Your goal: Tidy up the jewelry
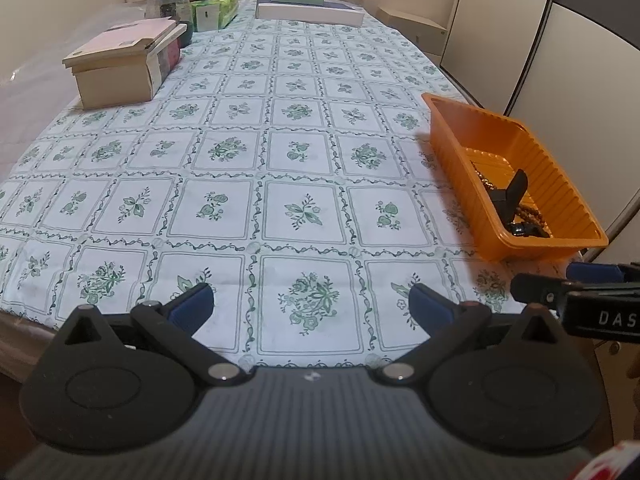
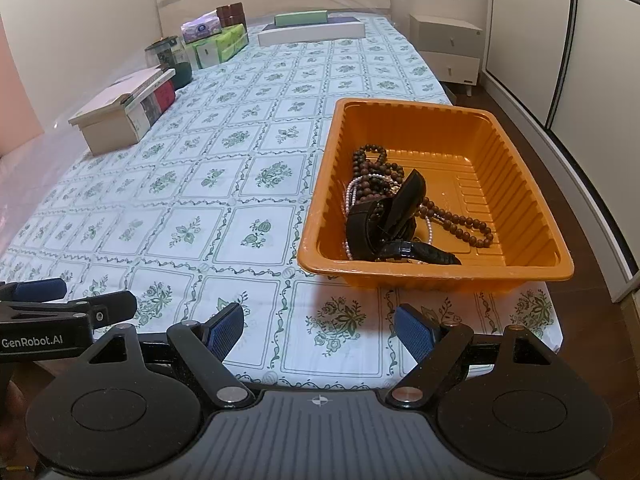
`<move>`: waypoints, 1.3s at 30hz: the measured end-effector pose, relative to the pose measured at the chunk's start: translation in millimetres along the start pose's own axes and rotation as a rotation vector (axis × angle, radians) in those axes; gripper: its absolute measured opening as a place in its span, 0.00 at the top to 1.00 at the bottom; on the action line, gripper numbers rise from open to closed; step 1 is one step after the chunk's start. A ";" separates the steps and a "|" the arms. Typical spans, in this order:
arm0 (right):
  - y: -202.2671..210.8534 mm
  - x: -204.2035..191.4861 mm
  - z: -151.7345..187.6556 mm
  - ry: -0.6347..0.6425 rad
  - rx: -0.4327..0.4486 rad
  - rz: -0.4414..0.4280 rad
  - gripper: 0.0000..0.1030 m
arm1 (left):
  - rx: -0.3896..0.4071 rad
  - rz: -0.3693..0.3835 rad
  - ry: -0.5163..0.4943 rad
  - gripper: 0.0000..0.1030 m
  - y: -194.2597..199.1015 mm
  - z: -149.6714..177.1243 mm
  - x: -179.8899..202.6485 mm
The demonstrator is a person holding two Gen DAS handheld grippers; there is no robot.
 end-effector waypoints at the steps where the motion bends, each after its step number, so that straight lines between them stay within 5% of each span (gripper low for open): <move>1: 0.1 0.0 0.0 0.001 0.000 0.000 0.20 | 0.000 0.001 -0.001 0.00 0.0 0.1 0.2; 39: 0.3 2.5 -4.3 0.006 0.009 0.002 0.20 | 0.002 0.008 -0.011 0.00 -0.1 -2.0 3.5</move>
Point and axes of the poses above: each gripper's, at about its wrist camera, not at the fingertips, and y roughly against the way its jaws point, x to its right, z to its underside, the point moved 3 cm from there along -y, roughly the way its jaws point, and after that the axes turned 13 degrees about z, right-handed, at the moved point
